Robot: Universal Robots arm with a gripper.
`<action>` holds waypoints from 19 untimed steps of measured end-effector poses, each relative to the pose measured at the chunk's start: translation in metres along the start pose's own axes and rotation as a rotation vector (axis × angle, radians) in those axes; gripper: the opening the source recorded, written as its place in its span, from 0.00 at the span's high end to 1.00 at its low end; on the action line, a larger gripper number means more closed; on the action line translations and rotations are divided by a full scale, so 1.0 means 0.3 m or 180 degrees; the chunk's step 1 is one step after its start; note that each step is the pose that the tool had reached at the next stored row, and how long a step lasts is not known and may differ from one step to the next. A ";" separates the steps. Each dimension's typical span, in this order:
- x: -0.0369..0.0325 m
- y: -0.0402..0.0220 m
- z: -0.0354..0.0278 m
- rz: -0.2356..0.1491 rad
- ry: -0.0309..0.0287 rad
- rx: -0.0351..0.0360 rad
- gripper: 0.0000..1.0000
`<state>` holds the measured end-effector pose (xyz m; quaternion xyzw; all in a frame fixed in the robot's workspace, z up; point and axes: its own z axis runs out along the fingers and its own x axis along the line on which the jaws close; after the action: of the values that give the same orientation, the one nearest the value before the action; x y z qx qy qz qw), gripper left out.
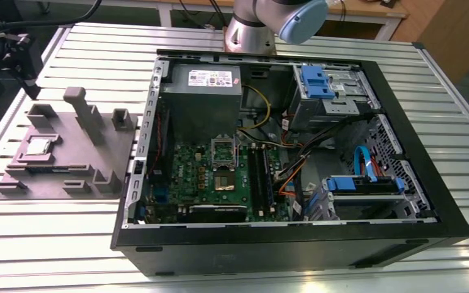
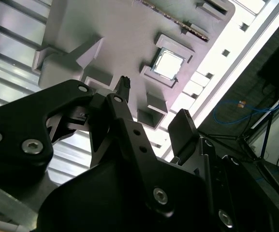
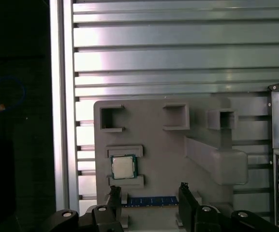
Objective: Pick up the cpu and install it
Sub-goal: 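Pick up the cpu and move it towards the insertion slot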
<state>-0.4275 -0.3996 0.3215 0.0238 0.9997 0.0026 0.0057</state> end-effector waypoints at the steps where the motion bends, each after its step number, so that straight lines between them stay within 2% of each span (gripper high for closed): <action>1: 0.000 0.000 0.000 0.0000 0.0000 0.0000 0.41; 13: 0.001 0.000 0.005 0.0000 -0.0002 -0.0002 0.41; 17: 0.003 -0.001 0.021 0.0000 -0.0002 -0.0002 0.41; 19: 0.014 -0.004 0.032 -0.0012 0.0000 -0.0001 0.41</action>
<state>-0.4315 -0.4006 0.3118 0.0219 0.9997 0.0027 0.0057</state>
